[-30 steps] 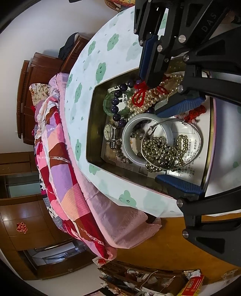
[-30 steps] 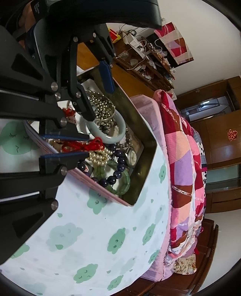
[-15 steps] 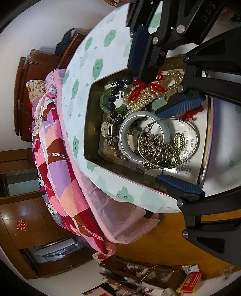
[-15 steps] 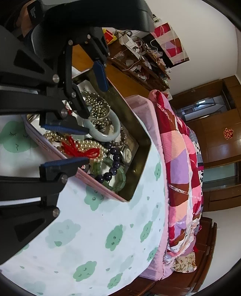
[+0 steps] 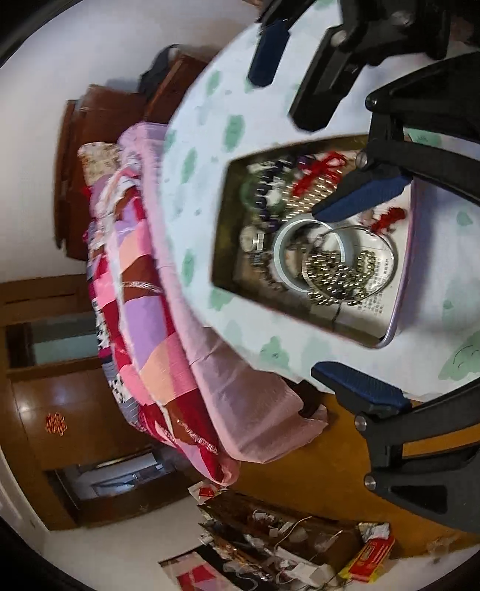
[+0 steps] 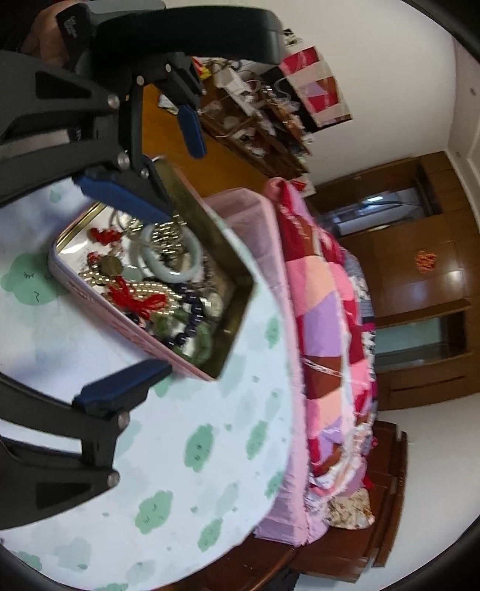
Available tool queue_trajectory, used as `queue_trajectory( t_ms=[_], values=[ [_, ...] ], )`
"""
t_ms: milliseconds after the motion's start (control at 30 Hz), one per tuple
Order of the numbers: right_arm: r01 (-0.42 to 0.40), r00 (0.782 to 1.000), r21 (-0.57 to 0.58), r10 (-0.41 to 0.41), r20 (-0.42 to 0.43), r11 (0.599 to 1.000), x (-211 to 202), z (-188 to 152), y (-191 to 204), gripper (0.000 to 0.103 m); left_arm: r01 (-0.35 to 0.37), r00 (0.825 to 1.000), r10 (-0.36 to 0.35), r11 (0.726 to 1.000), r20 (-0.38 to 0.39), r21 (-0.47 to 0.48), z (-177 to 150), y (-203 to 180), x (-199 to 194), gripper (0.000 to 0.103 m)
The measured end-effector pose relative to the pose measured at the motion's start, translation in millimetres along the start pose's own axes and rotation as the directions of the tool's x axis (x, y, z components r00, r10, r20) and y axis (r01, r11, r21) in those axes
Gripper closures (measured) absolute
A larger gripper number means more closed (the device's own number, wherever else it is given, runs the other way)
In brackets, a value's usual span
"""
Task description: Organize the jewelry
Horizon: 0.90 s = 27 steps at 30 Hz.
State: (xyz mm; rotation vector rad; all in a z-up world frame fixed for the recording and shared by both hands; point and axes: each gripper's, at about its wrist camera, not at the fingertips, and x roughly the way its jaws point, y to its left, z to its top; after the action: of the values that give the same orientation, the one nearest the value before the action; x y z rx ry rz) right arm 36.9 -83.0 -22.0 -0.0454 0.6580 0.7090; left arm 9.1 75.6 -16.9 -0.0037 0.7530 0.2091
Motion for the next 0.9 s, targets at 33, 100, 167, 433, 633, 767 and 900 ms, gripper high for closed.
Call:
queue_trajectory(
  t_ms=[33,100,167,433,633,767,900],
  values=[
    [0.009,1.0,-0.004,-0.009,0.016,1.0,-3.7,1.3,0.8,0.015,0.0,1.0,0.0,1.0,0.016,-0.012,1.6,2.1,-4.1,0.02],
    [0.033,0.998,-0.01,-0.033,0.045,0.999,-10.1,4.4,2.8,0.012,0.002,0.999,-0.001,0.999,0.044,-0.032,4.2,6.1,-12.5,0.018],
    [0.042,0.998,-0.011,-0.041,0.055,0.999,-13.2,5.8,3.6,0.011,0.002,0.999,0.0,0.999,0.052,-0.038,6.4,6.4,-16.9,0.018],
    [0.051,0.996,-0.015,-0.05,0.071,0.999,-16.4,10.5,3.5,0.011,0.012,0.996,-0.008,0.999,0.091,-0.045,13.3,7.7,-28.5,0.018],
    [0.052,0.996,-0.018,-0.05,0.071,0.999,-18.9,8.4,4.0,0.011,0.008,0.995,-0.003,0.998,0.095,-0.055,15.0,10.7,-30.1,0.018],
    [0.051,0.996,-0.019,-0.05,0.069,0.999,-18.5,8.3,3.8,0.011,0.01,0.995,-0.005,0.999,0.096,-0.053,14.5,10.8,-30.5,0.018],
    [0.051,0.996,-0.015,-0.05,0.069,0.999,-18.6,8.3,3.7,0.011,0.008,0.995,-0.003,0.999,0.096,-0.052,14.1,11.4,-31.1,0.018]
  ],
)
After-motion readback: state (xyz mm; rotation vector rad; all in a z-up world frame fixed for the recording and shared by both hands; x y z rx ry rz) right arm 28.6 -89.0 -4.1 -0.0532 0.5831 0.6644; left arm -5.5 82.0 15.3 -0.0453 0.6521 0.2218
